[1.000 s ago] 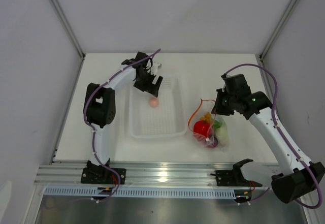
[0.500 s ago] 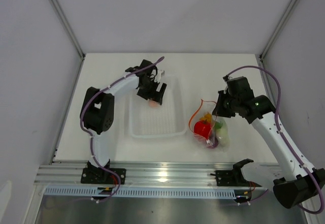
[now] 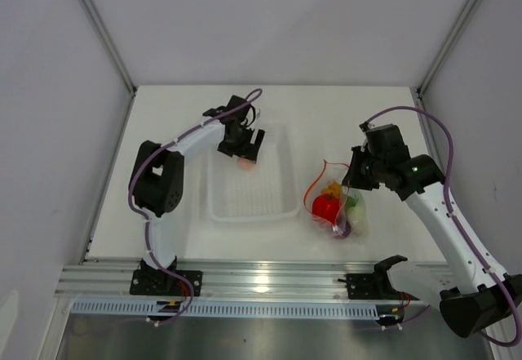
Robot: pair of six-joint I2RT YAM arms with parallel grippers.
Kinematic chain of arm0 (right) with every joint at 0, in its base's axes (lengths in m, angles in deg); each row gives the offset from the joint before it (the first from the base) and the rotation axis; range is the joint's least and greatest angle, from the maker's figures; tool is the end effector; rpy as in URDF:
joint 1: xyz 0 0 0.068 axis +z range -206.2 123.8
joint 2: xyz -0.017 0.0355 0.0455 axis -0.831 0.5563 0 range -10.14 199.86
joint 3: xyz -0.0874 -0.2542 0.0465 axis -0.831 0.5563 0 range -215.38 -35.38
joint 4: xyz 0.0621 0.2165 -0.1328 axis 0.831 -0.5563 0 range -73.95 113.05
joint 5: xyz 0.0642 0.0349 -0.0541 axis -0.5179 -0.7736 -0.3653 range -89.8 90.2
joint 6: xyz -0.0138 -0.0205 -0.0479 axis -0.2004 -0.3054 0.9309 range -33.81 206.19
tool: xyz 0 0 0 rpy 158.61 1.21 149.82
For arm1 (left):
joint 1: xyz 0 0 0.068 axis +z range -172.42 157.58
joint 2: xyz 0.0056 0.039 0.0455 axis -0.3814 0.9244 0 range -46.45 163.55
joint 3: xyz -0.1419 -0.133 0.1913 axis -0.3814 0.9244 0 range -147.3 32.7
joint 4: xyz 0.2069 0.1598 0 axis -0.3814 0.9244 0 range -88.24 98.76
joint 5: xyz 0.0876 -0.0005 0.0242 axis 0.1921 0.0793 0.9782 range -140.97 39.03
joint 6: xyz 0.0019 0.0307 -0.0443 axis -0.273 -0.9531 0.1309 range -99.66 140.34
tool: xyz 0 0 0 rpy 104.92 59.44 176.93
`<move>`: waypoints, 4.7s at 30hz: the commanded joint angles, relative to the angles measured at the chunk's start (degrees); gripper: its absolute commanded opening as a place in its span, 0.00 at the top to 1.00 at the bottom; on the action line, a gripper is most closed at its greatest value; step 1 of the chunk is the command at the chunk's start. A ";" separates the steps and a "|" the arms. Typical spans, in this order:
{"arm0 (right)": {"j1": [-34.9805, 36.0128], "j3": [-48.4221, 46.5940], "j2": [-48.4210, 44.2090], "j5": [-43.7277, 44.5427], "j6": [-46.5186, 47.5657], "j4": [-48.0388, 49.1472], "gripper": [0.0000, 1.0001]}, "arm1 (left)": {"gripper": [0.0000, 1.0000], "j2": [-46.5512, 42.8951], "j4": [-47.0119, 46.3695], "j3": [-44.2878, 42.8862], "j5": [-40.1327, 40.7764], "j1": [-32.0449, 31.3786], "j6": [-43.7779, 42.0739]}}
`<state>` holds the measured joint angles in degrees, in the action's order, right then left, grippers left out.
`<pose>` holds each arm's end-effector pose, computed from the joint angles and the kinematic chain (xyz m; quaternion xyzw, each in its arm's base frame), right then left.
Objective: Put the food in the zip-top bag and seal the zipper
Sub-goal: Pick up the fake food from the bin, then place the fake food in the zipper food storage bag, then adjust the zipper food storage bag at the center of the board.
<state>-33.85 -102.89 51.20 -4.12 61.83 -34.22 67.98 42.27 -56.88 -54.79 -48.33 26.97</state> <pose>0.1834 0.0782 0.3459 0.0040 0.9424 0.1644 0.2914 0.3788 -0.1866 0.2057 0.1705 0.9615 -0.0910 0.1956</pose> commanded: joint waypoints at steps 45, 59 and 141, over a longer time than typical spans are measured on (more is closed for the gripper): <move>-0.29 0.00 -1.75 0.19 -1.65 0.41 1.00 | 0.93 -6.84 -2.02 2.13 8.57 -4.50 3.03; -0.20 1.05 -1.48 -1.31 -4.11 2.16 1.00 | 1.00 -25.92 -2.62 2.48 -6.72 -15.30 6.28; 0.15 -1.30 -8.08 0.98 -6.40 -3.63 1.00 | 0.99 -24.69 -30.57 4.96 -17.26 -33.15 24.91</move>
<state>-33.83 -101.07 42.63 -4.99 54.77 -37.96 45.08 16.43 -43.44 -62.63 -81.19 50.38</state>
